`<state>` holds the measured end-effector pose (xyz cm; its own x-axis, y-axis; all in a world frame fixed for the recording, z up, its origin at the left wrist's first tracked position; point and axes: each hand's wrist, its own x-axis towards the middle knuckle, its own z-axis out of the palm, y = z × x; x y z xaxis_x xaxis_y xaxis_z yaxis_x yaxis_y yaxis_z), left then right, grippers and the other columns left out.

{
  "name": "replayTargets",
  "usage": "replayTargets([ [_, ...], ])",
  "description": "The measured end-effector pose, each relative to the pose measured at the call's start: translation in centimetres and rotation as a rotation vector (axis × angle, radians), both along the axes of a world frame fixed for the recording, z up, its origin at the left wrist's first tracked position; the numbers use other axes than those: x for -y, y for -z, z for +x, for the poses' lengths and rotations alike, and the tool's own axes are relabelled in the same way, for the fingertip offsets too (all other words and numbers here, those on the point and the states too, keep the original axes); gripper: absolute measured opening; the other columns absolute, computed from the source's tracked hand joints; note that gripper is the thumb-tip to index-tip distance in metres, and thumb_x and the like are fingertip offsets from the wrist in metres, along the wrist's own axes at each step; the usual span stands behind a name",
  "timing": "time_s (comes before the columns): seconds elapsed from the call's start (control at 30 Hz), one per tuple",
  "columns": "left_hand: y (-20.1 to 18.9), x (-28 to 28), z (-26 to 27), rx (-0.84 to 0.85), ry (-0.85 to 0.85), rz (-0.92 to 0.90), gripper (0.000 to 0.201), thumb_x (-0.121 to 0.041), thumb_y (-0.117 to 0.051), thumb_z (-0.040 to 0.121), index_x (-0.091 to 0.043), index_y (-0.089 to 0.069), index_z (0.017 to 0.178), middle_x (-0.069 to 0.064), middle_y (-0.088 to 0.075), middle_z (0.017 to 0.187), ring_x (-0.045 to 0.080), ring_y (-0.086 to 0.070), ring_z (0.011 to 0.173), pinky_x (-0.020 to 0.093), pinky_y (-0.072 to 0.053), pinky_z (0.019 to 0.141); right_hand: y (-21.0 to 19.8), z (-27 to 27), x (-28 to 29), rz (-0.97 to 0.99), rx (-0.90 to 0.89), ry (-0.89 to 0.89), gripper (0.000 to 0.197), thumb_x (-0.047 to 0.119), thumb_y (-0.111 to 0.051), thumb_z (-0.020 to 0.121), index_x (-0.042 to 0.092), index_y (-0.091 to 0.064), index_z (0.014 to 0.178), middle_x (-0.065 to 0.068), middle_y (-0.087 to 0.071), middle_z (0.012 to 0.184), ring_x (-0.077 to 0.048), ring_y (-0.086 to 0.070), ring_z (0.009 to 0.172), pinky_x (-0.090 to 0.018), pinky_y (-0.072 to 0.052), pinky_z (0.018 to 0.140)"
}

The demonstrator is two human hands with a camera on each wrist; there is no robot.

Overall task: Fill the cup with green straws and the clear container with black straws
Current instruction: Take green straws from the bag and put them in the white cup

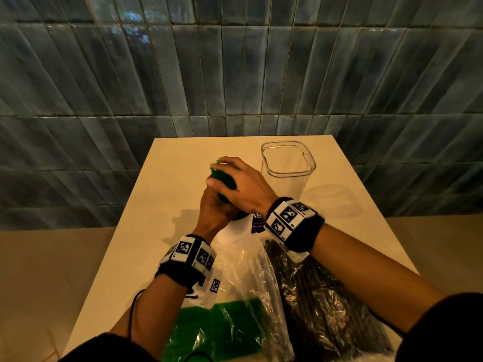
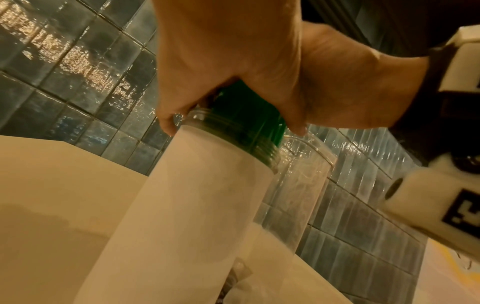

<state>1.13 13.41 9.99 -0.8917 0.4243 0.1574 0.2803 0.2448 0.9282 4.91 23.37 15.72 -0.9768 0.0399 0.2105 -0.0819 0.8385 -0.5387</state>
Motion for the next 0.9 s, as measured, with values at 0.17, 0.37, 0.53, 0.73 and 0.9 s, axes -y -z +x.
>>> replayTargets([
  [0.17, -0.3, -0.1, -0.1, -0.163, -0.021, 0.044, 0.065, -0.023, -0.071, 0.065, -0.001, -0.041, 0.118, -0.001, -0.057, 0.096, 0.012, -0.057, 0.078, 0.015, -0.046, 0.062, 0.1, 0.2, 0.5, 0.207, -0.108, -0.021, 0.051, 0.044, -0.043, 0.095, 0.026, -0.036, 0.142, -0.002, -0.022, 0.154, -0.023, -0.026, 0.137, -0.039, -0.036, 0.104],
  [0.37, 1.6, 0.6, -1.1, -0.028, 0.026, -0.073, 0.055, -0.047, -0.078, 0.062, -0.021, -0.053, 0.104, 0.004, -0.062, 0.105, 0.026, -0.062, 0.093, 0.048, -0.054, 0.074, 0.4, -0.1, -0.3, 0.501, -0.018, -0.023, 0.061, 0.059, -0.029, 0.094, 0.024, -0.033, 0.144, -0.001, -0.026, 0.154, -0.020, -0.022, 0.142, -0.046, 0.001, 0.116],
  [0.53, 1.4, 3.4, 1.1, 0.043, -0.098, -0.206, 0.120, -0.061, -0.083, 0.046, -0.022, -0.025, 0.144, 0.005, -0.028, 0.148, 0.021, -0.029, 0.135, 0.041, -0.030, 0.111, -0.7, 2.9, -1.4, 0.012, -0.279, 0.033, 0.037, 0.036, -0.046, 0.096, 0.019, -0.053, 0.129, -0.005, -0.050, 0.134, -0.015, -0.044, 0.123, -0.028, -0.026, 0.108],
  [0.73, 4.8, 10.2, 7.0, -0.001, 0.039, -0.415, 0.132, -0.081, -0.069, 0.042, -0.025, -0.013, 0.147, 0.002, -0.016, 0.155, 0.021, -0.018, 0.140, 0.045, -0.020, 0.115, 5.8, 10.2, -2.9, -0.496, -0.210, 0.366, 0.017, 0.003, -0.053, 0.091, 0.019, -0.058, 0.097, 0.003, -0.059, 0.102, 0.004, -0.057, 0.088, -0.015, -0.051, 0.077],
  [0.9, 9.5, 14.6, 12.3, 0.028, 0.260, -0.725, 0.138, -0.093, -0.055, 0.038, -0.035, 0.013, 0.144, 0.000, 0.010, 0.157, 0.017, 0.009, 0.142, 0.045, 0.000, 0.116, 8.9, 13.8, -2.7, -0.570, -0.192, 0.441, 0.022, -0.002, -0.053, 0.088, 0.016, -0.059, 0.100, 0.001, -0.062, 0.098, -0.005, -0.061, 0.089, -0.020, -0.052, 0.081],
])
